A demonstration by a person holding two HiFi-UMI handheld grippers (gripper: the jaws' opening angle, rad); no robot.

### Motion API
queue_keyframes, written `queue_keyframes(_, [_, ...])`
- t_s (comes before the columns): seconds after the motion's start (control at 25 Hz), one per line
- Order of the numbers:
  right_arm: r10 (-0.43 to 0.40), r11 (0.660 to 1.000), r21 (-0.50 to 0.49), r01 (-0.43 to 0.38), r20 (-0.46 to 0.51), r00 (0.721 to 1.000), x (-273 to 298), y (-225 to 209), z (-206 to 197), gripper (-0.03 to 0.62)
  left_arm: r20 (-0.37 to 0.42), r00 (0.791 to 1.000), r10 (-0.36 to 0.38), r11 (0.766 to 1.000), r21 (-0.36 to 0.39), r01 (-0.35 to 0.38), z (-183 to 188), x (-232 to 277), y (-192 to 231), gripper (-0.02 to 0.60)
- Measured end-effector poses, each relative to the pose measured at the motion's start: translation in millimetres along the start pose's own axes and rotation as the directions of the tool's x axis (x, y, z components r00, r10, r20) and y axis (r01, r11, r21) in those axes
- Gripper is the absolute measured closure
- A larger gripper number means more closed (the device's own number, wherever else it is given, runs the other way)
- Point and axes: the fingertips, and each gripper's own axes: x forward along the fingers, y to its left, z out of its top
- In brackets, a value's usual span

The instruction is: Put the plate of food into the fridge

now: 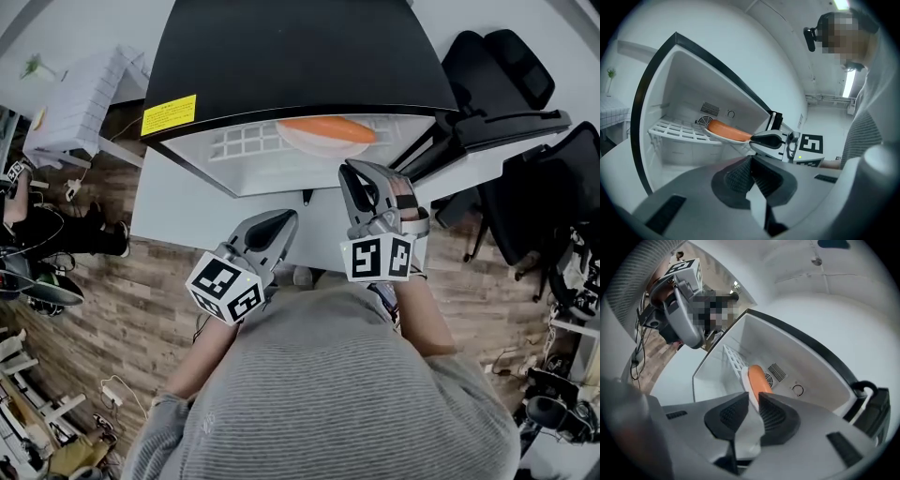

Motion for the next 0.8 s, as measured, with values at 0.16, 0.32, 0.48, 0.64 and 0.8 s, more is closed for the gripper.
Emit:
queue_keyframes(0.16, [0.028, 0.992, -0.118, -0.035, -0.058, 0.998, 8, 4, -4, 0.414, -0.002, 1.000, -0.008, 1.000, -0.005, 0.008, 0, -1, 4, 0.571])
queue_keyframes(0.32, [0.020, 0.972, -0.232, -0.042, -0.096, 0.995, 13, 7, -5, 0.415, 0.004, 1.000, -0.011, 1.000, -0.019, 0.011, 0, -5, 10, 0.571])
queue_keyframes(0.48, [0.021, 0.946, -0.317, -0.060, -0.123, 0.992, 19, 10, -4, 0.416, 0.011, 1.000, -0.018, 0.999, -0.035, 0.018, -1, -6, 13, 0.571])
queue_keyframes(0.64, [0.025, 0.924, -0.374, -0.078, -0.145, 0.989, 24, 12, -5, 0.420, 0.015, 1.000, -0.027, 0.999, -0.039, 0.028, -4, -6, 11, 0.571])
queue_keyframes(0.8, [0.006, 0.910, -0.409, -0.070, -0.155, 0.988, 27, 10, -5, 0.508, 0.021, 0.999, -0.028, 0.999, -0.040, 0.029, -5, -8, 10, 0.572])
